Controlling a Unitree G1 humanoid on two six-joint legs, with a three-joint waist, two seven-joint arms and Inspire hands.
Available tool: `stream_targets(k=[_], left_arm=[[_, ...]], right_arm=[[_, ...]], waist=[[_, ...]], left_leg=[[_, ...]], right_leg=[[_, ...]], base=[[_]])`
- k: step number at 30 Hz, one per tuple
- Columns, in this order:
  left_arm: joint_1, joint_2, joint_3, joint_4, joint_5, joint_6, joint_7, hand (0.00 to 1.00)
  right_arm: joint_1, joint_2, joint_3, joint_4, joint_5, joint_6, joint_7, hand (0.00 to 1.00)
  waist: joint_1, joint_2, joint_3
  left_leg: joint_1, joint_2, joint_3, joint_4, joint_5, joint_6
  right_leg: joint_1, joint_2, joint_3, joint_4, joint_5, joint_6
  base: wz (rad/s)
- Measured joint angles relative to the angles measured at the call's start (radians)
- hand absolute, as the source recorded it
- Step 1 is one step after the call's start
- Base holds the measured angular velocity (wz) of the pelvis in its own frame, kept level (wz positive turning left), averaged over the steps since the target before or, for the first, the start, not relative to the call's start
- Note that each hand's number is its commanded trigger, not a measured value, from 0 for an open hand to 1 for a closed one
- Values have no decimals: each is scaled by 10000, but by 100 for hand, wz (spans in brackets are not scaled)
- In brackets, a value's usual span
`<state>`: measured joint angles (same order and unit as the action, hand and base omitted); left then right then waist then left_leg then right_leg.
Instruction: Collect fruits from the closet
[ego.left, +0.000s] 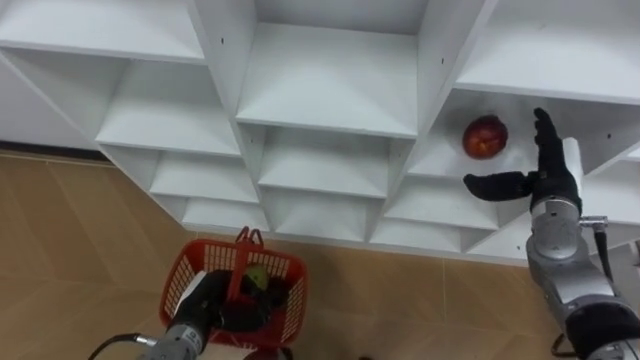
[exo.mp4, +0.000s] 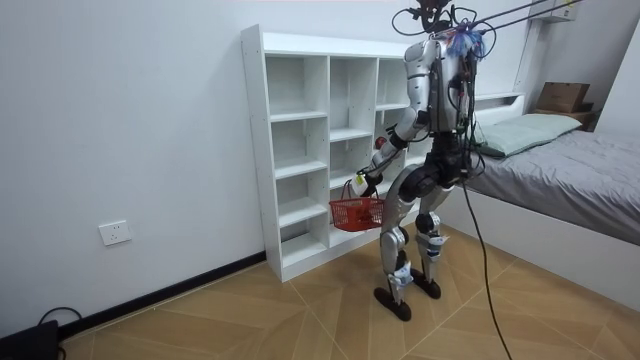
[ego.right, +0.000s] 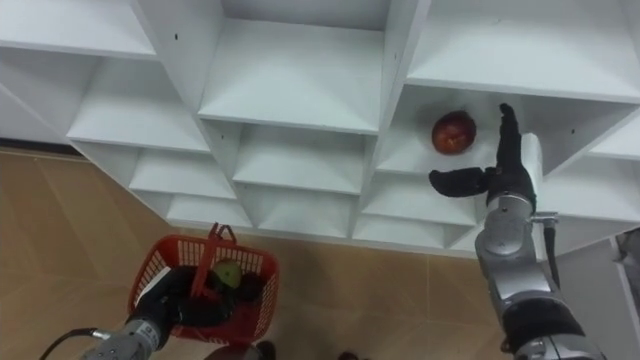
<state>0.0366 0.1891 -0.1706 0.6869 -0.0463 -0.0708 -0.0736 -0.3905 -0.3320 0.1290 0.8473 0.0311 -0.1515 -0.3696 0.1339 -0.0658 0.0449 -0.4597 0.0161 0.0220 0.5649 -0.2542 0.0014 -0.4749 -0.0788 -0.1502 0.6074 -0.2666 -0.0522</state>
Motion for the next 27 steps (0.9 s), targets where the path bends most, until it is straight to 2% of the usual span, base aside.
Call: stream_targets(k=[7, 9, 14, 27], left_arm=[[-101, -30, -154, 0, 192, 47, 105, 100], [-269, -27, -279, 20, 191, 187, 237, 100], [-444, -29, -312, 203, 191, 243, 246, 100], [-500, -27, -434, 195, 199, 272, 304, 100]], right_arm=[[-472, -1, -2, -31, -4, 2, -516, 0], [-677, -21, -1, -194, 9, 4, -711, 0], [-903, -37, -1, -426, 68, 6, -796, 0], [-1092, -157, 23, -319, 277, 11, -1010, 0]], waist=[[-38, -2, 0], [-78, -28, 11], [-34, -103, 50], [27, -180, 74]], left_leg=[[-131, -84, 75, -100, 9, 6], [-310, -114, 105, -23, 15, 17], [-390, -97, 257, -32, 16, 18], [-421, -106, 275, -138, 25, 29]], right_leg=[[-258, -57, 117, 43, -15, 23], [-482, -95, 144, 173, -31, 43], [-655, -69, 291, 206, -31, 42], [-693, -60, 310, 104, -30, 48]], base=[[-3], [0], [-7], [-1]])
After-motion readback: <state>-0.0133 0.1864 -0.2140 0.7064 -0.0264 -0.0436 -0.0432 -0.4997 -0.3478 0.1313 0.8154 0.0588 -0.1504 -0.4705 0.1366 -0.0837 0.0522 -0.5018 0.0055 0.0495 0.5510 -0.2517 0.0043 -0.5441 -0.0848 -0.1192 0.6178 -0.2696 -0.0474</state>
